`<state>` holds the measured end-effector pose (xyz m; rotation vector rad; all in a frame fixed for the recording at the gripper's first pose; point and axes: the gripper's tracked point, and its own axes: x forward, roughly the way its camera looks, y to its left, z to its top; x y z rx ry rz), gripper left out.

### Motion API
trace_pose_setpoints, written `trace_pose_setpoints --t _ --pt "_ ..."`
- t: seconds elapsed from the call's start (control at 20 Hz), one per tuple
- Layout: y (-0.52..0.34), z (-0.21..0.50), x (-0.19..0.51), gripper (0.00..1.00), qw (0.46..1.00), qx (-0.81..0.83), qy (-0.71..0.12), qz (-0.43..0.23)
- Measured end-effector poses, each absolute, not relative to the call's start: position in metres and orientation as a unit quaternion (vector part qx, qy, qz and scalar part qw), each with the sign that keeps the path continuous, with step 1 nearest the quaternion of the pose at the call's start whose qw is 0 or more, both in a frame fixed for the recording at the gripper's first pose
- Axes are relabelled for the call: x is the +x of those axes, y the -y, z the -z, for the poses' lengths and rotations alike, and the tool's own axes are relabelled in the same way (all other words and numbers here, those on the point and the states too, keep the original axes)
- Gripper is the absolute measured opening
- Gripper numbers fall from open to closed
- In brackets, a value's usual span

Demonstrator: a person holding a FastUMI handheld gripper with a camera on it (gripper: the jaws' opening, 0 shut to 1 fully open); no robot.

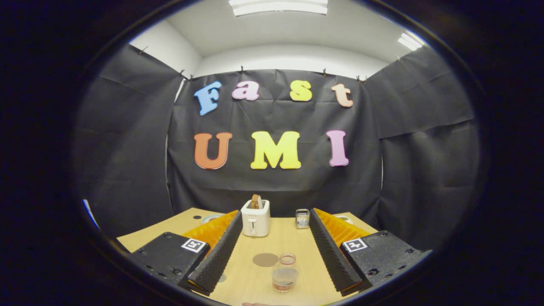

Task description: Take the bottle from table, then pour the juice into the cup, finally place the bottle on the coaster

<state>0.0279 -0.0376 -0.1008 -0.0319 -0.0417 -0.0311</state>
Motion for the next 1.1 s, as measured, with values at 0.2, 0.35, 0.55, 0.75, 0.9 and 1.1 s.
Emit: trace_pose_setpoints --t 0.2,0.35,0.55,0.75,0.9,1.1 --pt "0.048 0.133 0.036 1.0 0.999 -0.021 -0.004 0.024" --pt "0.057 0.152 0.04 1.0 0.999 -0.005 -0.023 0.035" --pt "0.062 0.177 0.046 1.0 0.999 -0.002 -0.032 0.038" --pt "0.064 0.205 0.049 1.0 0.998 -0.024 -0.042 0.036" --pt "0.059 0.22 0.051 1.0 0.998 -0.034 -0.037 0.027" --pt "0.064 0.244 0.058 1.0 0.997 -0.025 -0.056 0.037"
